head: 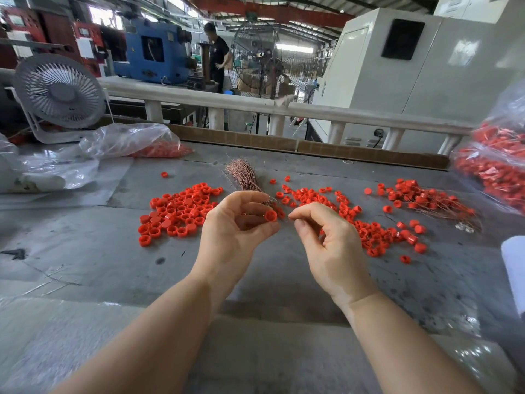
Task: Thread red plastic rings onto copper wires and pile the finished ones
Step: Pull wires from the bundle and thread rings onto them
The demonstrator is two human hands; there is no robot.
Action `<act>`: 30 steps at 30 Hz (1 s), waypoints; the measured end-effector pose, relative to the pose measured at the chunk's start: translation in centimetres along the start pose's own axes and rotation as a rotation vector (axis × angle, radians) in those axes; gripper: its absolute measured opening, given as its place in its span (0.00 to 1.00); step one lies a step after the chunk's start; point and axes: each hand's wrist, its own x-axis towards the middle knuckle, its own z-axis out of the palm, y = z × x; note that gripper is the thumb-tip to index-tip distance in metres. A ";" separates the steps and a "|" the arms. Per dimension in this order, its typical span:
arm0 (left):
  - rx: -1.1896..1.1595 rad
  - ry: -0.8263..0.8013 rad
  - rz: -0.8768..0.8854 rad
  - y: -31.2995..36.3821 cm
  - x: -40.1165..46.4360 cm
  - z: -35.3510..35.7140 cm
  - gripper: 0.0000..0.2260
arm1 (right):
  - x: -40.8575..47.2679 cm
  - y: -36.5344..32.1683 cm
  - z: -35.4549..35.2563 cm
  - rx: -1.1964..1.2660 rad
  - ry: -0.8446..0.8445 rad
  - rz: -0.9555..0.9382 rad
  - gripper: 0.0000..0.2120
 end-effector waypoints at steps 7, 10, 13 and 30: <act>0.032 -0.030 -0.028 0.3 -0.2 0.2 0.13 | 0.0 0.1 0.1 -0.001 -0.017 -0.024 0.08; 0.037 -0.051 -0.031 0.1 -0.2 0.2 0.13 | 0.0 0.0 0.1 -0.015 -0.006 -0.042 0.07; 0.042 -0.063 -0.026 0.0 -0.2 0.2 0.15 | 0.0 0.0 0.0 -0.021 -0.011 -0.045 0.07; -0.089 -0.127 -0.076 0.2 -0.3 0.3 0.13 | 0.1 -0.1 -0.1 -0.024 0.003 -0.050 0.06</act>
